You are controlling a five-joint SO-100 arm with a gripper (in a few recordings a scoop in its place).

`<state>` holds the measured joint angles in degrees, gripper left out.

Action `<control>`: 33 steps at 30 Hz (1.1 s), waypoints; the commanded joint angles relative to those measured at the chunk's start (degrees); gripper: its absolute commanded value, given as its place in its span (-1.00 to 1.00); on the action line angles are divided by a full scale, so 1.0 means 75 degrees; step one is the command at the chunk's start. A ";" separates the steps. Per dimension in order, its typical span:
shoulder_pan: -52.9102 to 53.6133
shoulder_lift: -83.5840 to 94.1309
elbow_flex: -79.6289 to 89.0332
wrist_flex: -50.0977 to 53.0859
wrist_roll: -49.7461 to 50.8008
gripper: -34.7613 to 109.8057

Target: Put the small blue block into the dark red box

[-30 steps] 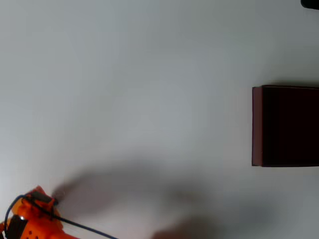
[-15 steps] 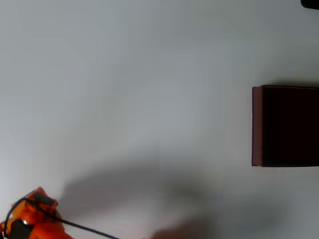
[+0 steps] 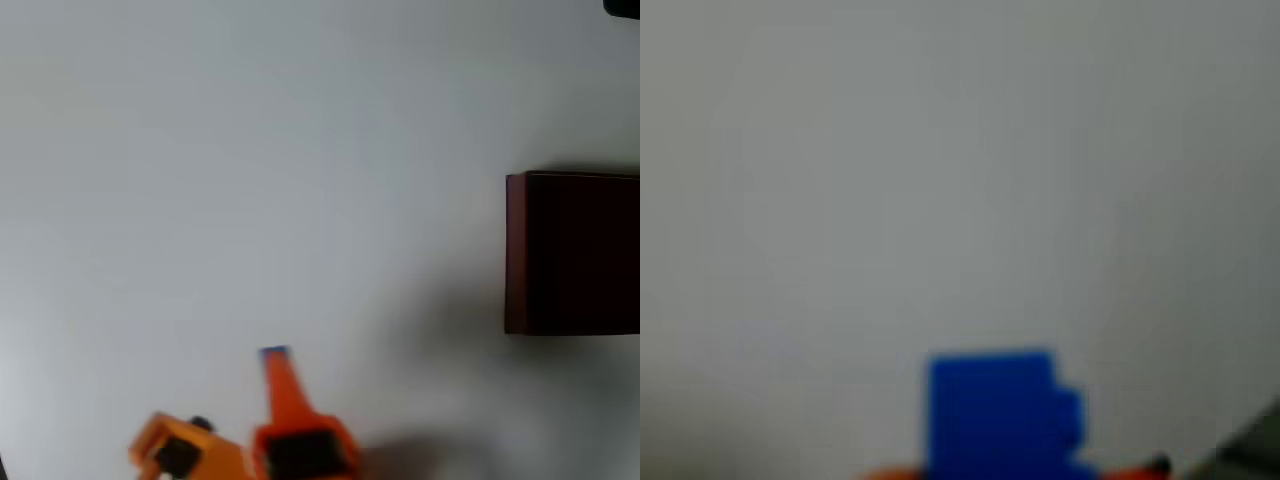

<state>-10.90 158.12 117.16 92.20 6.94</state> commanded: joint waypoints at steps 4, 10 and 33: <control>0.2473 -0.1160 -0.0773 -0.0844 0.0152 -0.52; 0.4371 -0.2613 -0.1137 -0.1781 0.0445 -0.52; 0.7910 -1.0254 -0.4031 -0.3867 0.1289 -0.29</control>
<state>48.08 81.04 89.91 63.72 16.70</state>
